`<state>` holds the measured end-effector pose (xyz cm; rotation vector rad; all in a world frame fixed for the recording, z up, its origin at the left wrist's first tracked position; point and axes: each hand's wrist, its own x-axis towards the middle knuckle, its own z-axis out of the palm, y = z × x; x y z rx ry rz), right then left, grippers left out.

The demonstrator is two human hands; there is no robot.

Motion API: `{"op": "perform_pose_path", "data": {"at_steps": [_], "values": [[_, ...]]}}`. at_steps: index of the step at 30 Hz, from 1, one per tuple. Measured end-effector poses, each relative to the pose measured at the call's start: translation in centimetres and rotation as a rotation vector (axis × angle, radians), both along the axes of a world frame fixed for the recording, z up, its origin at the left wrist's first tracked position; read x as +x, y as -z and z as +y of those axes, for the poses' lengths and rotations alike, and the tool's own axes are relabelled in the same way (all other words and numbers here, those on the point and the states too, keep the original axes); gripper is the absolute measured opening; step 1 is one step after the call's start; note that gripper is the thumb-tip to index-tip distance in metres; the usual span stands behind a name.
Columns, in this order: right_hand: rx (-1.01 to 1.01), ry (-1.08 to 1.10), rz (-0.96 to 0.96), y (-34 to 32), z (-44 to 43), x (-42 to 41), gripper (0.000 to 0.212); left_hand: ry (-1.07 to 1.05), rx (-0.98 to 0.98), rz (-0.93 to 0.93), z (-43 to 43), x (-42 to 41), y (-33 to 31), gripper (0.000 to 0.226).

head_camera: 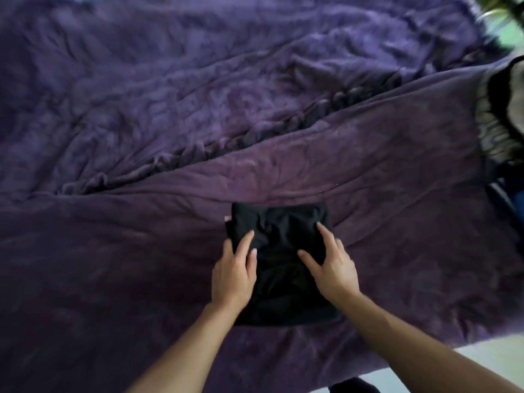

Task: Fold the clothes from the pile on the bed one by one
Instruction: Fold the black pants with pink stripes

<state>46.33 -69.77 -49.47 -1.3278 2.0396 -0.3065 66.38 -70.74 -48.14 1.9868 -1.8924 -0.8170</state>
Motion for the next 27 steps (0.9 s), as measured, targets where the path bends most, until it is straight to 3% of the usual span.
{"op": "perform_pose_path", "data": {"at_steps": [9,17,23,27], "values": [[-0.097,0.018,0.091,-8.6,5.8,-17.9,0.071,0.067,-0.087,0.107,4.0,-17.5,-9.0,0.038],[-0.313,0.080,0.195,-20.1,6.6,-36.0,0.073,0.140,-0.330,0.258,3.4,-35.4,-17.6,0.035],[-0.497,0.214,0.167,-27.3,6.3,-46.6,0.073,0.245,-0.472,0.346,0.0,-46.2,-24.6,0.036],[-0.543,0.380,0.117,-29.3,6.4,-52.0,0.071,0.428,-0.458,0.349,-3.6,-52.9,-27.8,0.038]]}}
